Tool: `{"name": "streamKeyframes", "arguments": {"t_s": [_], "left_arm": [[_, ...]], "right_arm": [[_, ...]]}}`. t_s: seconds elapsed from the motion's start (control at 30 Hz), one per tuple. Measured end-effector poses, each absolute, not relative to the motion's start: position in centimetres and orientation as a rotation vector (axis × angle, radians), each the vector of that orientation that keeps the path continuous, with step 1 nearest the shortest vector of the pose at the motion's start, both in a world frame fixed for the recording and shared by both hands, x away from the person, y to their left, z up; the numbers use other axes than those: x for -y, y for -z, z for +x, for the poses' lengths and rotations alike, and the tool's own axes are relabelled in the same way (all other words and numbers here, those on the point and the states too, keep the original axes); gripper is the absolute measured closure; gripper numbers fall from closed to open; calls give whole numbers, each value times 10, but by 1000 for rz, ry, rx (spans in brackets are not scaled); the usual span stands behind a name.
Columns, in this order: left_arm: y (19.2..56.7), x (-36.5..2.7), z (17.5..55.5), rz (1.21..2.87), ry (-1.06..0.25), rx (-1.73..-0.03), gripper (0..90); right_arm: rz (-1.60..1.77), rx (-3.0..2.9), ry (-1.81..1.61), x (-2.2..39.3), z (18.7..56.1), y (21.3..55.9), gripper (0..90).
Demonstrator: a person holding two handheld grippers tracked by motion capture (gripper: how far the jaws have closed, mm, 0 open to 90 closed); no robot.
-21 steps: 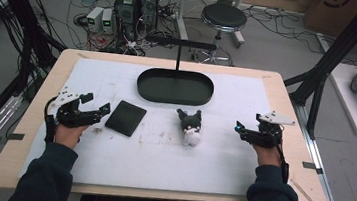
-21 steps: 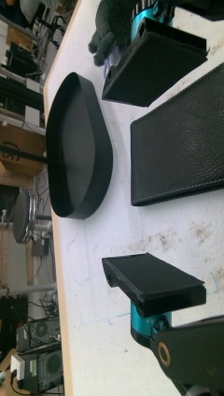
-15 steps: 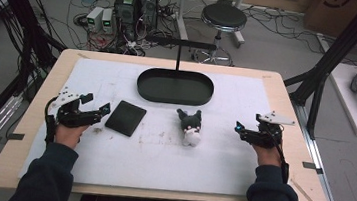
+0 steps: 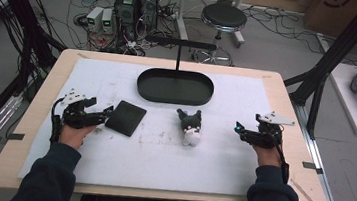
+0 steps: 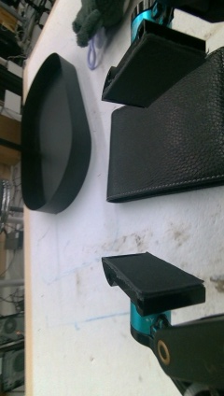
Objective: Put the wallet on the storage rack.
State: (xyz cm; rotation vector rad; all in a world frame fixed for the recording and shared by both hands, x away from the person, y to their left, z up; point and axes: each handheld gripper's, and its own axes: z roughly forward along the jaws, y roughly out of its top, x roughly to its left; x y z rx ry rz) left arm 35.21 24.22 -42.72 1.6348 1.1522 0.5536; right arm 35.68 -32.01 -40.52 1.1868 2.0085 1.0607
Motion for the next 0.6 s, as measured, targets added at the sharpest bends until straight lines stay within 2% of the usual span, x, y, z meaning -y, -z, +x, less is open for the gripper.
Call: {"name": "streamKeyframes", "arguments": {"t_s": [0.1,0.17,0.2,0.33,0.6], "left_arm": [[431,-235,356,1679,-527,-1162,197],[436,-231,359,1732,-478,-1164,338],[437,-229,360,1751,-469,-1172,376],[442,-223,363,1807,-479,-1195,418],[448,-223,369,1823,-429,-1236,436]], "right_arm": [[1183,-2014,-1056,320,357,405,183],[1174,-2018,-1052,319,356,405,183],[1172,-2023,-1049,318,356,405,183],[1156,-2030,-1044,316,355,405,184],[1162,-2035,-1043,315,353,404,184]]}}
